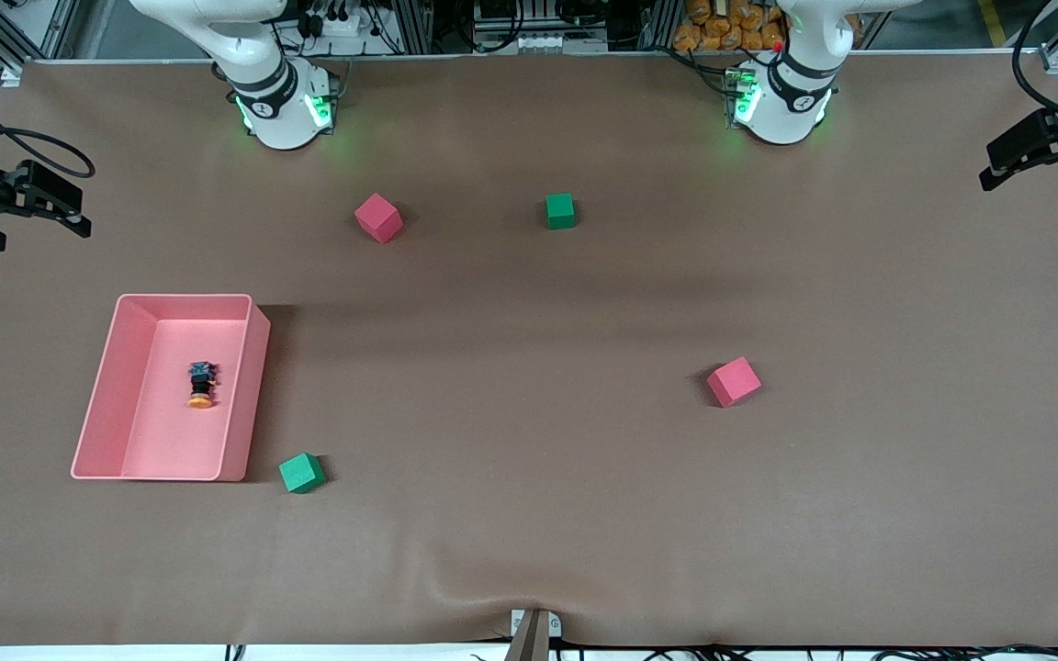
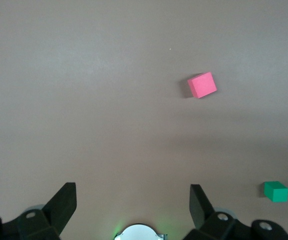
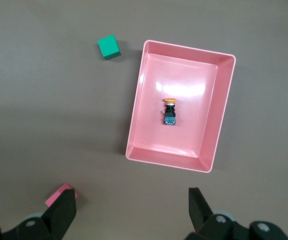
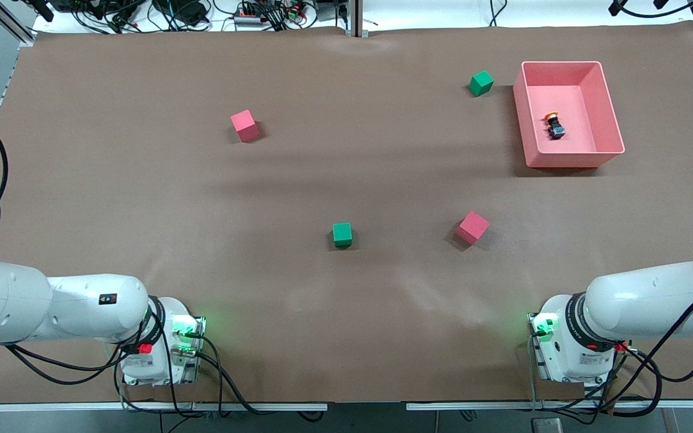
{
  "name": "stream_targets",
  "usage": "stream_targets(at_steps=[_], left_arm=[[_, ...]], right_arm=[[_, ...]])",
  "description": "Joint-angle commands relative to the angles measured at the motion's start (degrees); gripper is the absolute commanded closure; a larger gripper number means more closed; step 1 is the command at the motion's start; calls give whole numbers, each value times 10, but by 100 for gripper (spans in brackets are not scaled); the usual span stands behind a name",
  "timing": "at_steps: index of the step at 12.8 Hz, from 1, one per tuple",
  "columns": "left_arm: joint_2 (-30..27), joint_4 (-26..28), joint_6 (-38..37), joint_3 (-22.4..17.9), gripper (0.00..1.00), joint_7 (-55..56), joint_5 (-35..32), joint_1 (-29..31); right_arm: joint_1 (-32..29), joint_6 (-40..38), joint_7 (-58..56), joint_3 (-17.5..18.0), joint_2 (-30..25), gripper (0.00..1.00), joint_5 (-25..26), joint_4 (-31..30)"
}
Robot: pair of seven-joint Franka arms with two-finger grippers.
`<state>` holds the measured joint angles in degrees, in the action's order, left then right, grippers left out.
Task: Place and upright button with both arms
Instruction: 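Reach the right gripper into the pink tray toward the yellow button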
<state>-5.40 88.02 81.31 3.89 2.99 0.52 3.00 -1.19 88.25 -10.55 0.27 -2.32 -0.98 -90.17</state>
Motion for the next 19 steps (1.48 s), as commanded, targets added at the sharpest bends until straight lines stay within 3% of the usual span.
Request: stream_targets(at_steps=[1,8,13,17,19], left_arm=[[15,-28,-11,5,0,3,-14,-4],[14,-20,-22,0,0,-27,-11,5],[9,-21,-40,0,0,-28,-4,6],[16,-23,-34,0,0,-18,-6,3],[11,-22,-36,-1,0,-23,-6,7]], right_arm=[[18,-7,-4,-13,0,0,10,4],[6,-5,-4,-17,27,0,8,5],[-4,35,-4,-18,164,0,8,19],[-47,142,-19,-17,267,0,-2,-1],[-51,186,-41,-17,294,0,-2,-12]])
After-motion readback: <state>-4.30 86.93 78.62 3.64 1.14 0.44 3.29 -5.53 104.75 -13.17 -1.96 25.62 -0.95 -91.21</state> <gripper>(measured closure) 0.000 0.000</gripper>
